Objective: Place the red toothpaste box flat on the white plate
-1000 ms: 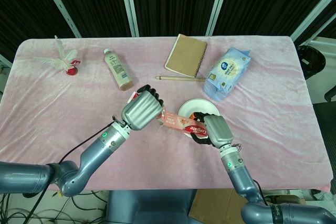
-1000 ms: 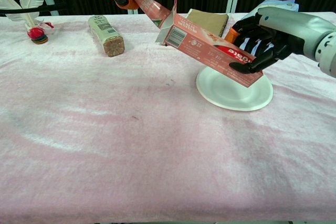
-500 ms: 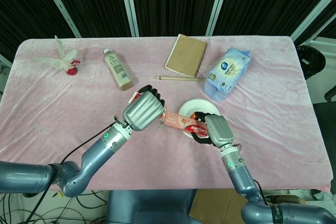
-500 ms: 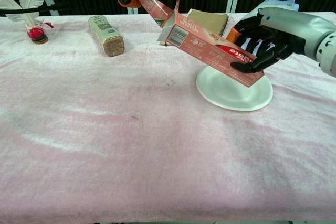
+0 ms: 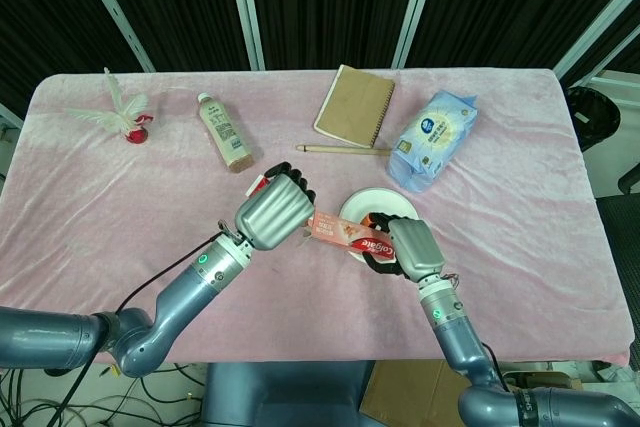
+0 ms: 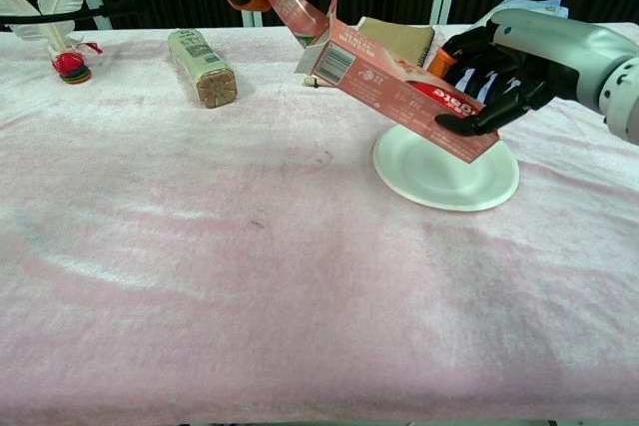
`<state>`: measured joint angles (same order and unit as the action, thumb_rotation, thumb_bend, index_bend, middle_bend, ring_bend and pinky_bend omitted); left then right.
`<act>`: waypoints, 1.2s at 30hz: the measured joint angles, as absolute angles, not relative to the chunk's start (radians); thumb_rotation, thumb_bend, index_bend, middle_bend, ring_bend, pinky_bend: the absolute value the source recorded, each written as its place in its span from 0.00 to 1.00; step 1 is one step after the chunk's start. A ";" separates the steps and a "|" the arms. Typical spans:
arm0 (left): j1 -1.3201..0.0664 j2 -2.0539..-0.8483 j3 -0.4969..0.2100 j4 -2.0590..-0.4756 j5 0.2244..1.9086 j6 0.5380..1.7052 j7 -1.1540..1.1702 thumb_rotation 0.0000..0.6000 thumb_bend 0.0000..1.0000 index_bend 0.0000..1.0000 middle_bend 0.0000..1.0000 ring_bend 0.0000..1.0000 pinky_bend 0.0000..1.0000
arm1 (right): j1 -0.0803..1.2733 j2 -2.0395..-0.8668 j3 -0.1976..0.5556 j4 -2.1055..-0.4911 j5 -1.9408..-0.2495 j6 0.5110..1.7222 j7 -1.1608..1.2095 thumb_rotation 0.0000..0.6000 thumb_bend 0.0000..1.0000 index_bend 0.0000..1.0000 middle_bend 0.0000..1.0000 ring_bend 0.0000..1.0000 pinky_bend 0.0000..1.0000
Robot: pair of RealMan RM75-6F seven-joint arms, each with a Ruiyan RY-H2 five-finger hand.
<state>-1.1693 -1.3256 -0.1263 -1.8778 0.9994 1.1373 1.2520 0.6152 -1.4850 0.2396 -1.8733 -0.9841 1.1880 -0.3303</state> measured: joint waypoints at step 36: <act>-1.260 -1.343 -0.205 -1.920 1.069 1.190 1.329 1.00 0.01 0.26 0.20 0.22 0.32 | 0.566 -1.528 0.329 -1.906 -0.959 1.254 -0.151 1.00 0.38 0.44 0.46 0.43 0.46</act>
<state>-1.2599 -1.3431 -0.2052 -1.9195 1.0690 1.1896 1.3295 0.5661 -1.5279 0.3291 -1.9061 -0.9586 1.2537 -0.1512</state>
